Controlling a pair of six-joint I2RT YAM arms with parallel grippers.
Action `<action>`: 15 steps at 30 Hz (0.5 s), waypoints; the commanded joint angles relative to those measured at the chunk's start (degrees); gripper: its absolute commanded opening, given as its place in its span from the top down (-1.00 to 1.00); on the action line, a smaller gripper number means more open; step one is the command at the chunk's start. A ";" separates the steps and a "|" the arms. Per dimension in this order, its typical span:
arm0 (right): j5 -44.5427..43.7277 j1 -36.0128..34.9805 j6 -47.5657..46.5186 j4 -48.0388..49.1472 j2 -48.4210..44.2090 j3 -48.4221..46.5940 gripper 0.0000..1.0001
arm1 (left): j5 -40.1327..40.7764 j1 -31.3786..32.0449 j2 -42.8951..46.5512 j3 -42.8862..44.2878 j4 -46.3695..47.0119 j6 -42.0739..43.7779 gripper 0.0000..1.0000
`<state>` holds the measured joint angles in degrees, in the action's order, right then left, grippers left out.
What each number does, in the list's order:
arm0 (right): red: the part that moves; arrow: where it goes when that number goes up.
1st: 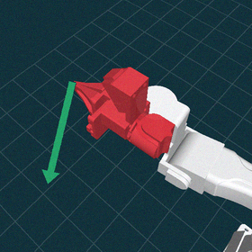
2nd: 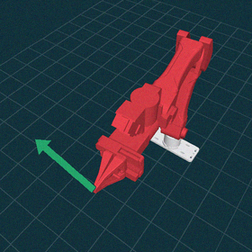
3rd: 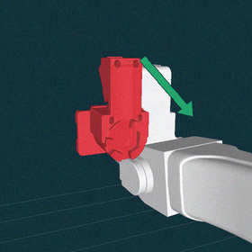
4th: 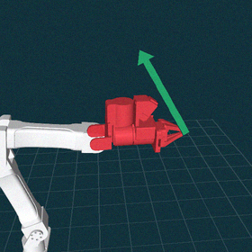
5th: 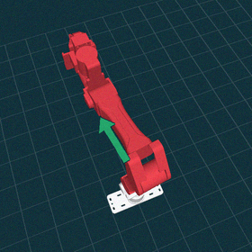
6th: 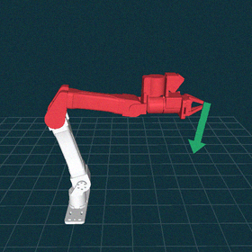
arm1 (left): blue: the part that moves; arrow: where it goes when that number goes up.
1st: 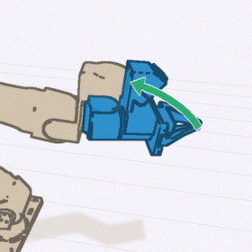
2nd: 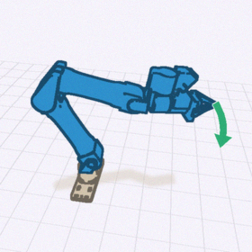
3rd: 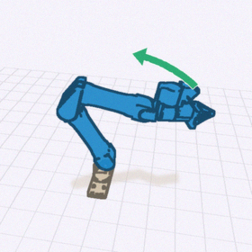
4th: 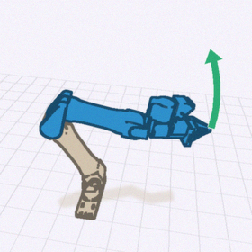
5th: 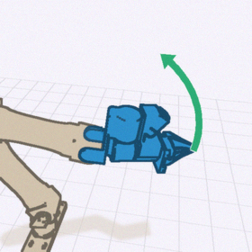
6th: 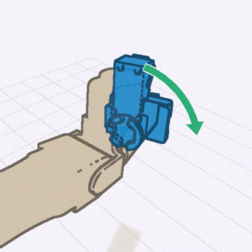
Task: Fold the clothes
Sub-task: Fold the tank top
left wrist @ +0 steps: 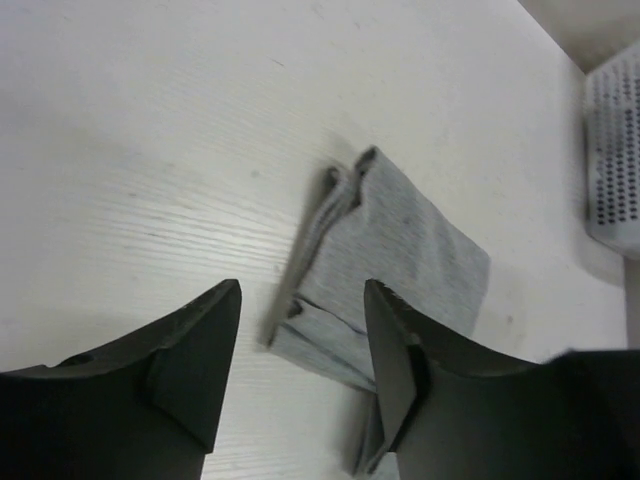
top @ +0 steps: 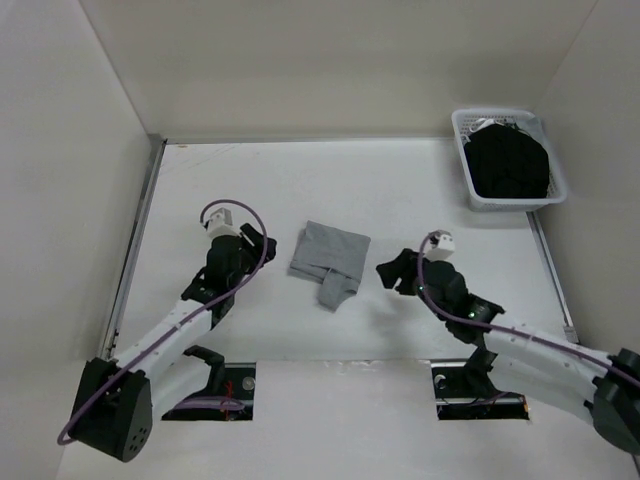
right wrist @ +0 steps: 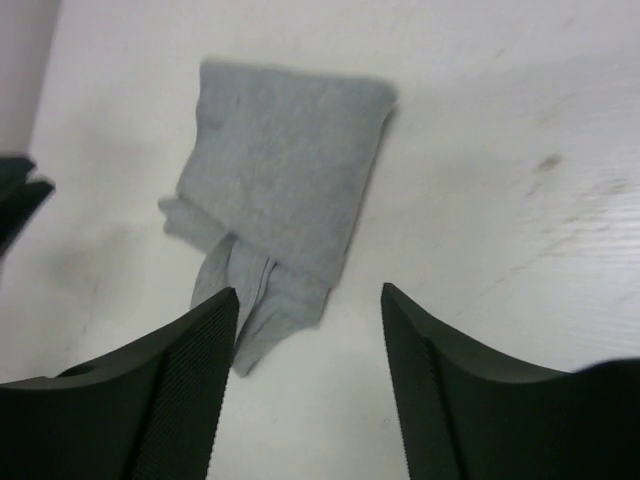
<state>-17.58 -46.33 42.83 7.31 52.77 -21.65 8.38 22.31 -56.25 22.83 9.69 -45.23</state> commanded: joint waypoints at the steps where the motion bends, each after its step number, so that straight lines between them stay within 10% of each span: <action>1: -7.80 3.82 -1.08 3.50 -8.97 3.71 -0.32 | 3.92 -3.53 2.81 -0.94 -5.03 3.40 -0.08; 6: -9.32 11.73 1.20 1.56 -13.75 6.71 -0.17 | 1.82 -5.65 -0.25 1.25 -4.95 2.52 -0.16; 11: -7.20 15.69 0.68 2.27 -9.80 6.97 0.92 | 1.37 -3.37 -7.11 5.02 -4.07 1.64 -0.17; 15: -7.20 16.49 0.50 3.85 -7.86 8.72 0.90 | 0.67 -1.17 -9.93 5.82 -1.09 1.90 -0.16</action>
<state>-24.67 -30.48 43.68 8.03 44.36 -14.00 9.85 19.90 -65.76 25.82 4.80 -43.83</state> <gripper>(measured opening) 0.042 0.579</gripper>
